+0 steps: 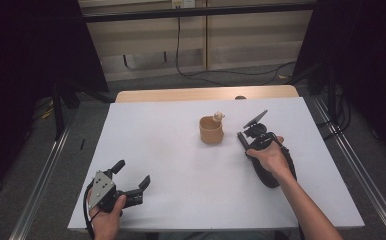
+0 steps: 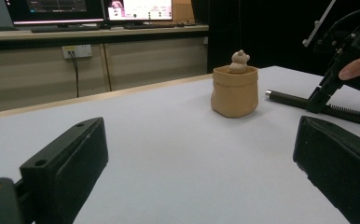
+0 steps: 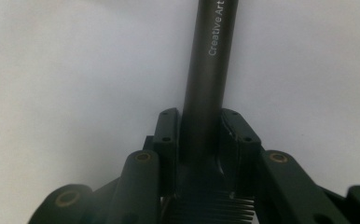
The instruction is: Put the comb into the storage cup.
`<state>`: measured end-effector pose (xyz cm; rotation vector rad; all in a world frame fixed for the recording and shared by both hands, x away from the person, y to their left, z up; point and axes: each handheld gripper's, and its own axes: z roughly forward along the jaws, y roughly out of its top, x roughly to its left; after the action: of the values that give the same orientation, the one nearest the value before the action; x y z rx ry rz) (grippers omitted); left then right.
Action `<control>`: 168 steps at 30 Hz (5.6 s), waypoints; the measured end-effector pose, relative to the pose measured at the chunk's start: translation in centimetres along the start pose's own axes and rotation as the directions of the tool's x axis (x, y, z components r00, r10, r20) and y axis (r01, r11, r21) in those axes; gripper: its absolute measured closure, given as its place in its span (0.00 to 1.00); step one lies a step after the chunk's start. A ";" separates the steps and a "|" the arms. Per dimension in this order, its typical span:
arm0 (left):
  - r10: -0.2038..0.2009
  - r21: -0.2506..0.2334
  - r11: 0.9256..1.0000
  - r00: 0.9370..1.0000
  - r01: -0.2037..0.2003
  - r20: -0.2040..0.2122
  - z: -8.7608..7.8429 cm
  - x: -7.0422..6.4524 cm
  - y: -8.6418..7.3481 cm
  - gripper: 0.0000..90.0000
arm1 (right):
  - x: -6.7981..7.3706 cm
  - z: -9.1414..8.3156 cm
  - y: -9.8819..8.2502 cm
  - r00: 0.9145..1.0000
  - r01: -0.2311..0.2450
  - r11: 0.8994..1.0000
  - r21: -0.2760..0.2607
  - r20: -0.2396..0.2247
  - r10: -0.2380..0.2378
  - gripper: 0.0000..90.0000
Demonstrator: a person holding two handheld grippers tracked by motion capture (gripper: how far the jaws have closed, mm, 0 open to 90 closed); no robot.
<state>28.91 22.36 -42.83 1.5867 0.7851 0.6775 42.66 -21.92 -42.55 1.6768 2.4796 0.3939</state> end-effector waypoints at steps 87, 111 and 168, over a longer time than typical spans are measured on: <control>-0.053 0.038 0.998 0.998 0.052 0.026 0.1 0.8 0.1 0.05 | -1.2 -7.5 -4.9 0.967 0.121 0.902 -0.414 -0.155 -0.201 0.81; -0.042 0.170 0.985 0.976 0.005 0.214 1.2 0.0 1.0 0.02 | 3.8 -7.5 -5.2 0.855 0.331 0.868 -0.370 -0.270 -0.442 0.81; 0.148 0.362 0.795 0.734 -0.487 0.662 9.6 -7.4 4.6 0.07 | 10.2 -4.9 -2.9 0.689 0.654 0.742 -0.146 -0.290 -0.664 0.81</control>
<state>32.56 10.28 -39.75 2.3181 0.1800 0.1442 34.98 -14.24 -38.20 0.6149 3.0607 0.6420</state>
